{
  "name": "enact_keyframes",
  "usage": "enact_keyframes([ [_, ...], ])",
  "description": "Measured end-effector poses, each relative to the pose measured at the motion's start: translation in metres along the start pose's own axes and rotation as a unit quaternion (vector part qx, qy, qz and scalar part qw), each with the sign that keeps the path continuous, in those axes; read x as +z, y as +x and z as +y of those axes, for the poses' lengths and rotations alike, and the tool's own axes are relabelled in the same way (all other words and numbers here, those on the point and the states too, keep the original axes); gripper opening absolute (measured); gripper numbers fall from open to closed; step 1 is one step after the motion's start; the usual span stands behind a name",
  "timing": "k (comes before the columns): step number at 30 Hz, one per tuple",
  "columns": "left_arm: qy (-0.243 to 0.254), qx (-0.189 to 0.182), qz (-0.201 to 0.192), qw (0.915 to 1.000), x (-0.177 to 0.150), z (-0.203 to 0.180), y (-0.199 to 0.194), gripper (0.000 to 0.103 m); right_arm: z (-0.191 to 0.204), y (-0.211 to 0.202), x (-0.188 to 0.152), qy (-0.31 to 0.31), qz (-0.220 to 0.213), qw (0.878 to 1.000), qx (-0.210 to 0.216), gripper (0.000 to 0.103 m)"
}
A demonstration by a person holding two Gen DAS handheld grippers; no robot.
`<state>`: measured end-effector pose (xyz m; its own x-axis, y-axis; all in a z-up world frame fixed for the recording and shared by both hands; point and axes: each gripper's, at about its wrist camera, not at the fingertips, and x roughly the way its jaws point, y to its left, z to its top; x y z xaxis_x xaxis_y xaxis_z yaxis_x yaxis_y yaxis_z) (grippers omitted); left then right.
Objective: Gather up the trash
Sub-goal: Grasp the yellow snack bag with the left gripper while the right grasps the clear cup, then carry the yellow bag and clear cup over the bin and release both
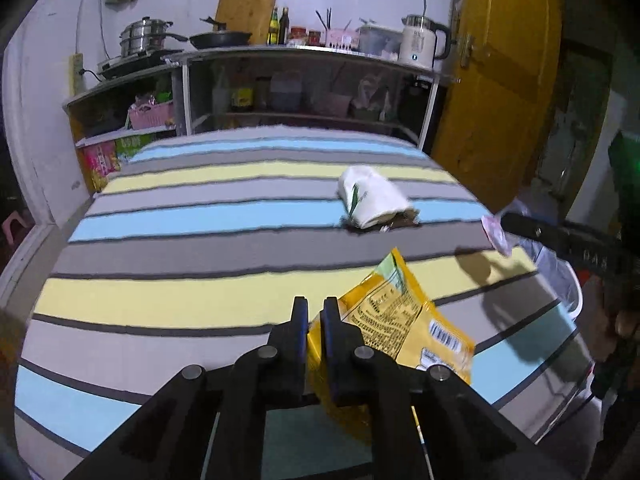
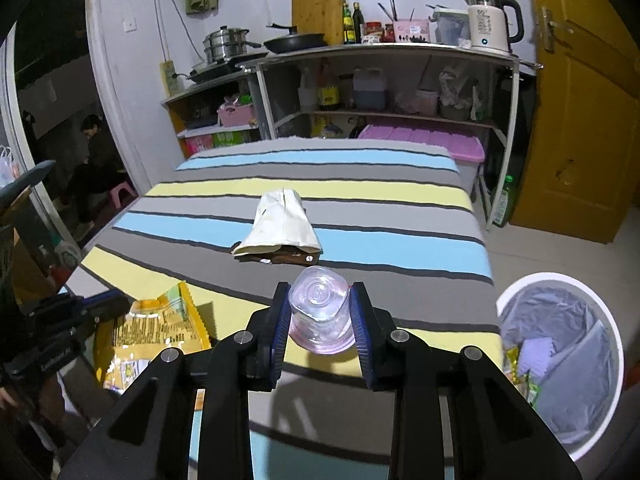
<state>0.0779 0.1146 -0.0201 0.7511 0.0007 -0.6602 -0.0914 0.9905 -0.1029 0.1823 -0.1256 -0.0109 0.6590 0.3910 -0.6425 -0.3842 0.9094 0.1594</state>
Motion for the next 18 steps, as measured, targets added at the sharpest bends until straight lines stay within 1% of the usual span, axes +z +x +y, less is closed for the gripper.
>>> enact_keyframes([
  [8,0.008,-0.015,-0.021,0.9996,0.017,-0.025,-0.012,0.007,-0.01,-0.03,-0.007,0.006,-0.019,1.0,-0.001,0.031],
  [18,0.022,-0.041,-0.038,0.9982,0.041,-0.061,-0.009,0.007,-0.029,-0.054,-0.014,0.021,-0.031,0.999,-0.02,0.031],
])
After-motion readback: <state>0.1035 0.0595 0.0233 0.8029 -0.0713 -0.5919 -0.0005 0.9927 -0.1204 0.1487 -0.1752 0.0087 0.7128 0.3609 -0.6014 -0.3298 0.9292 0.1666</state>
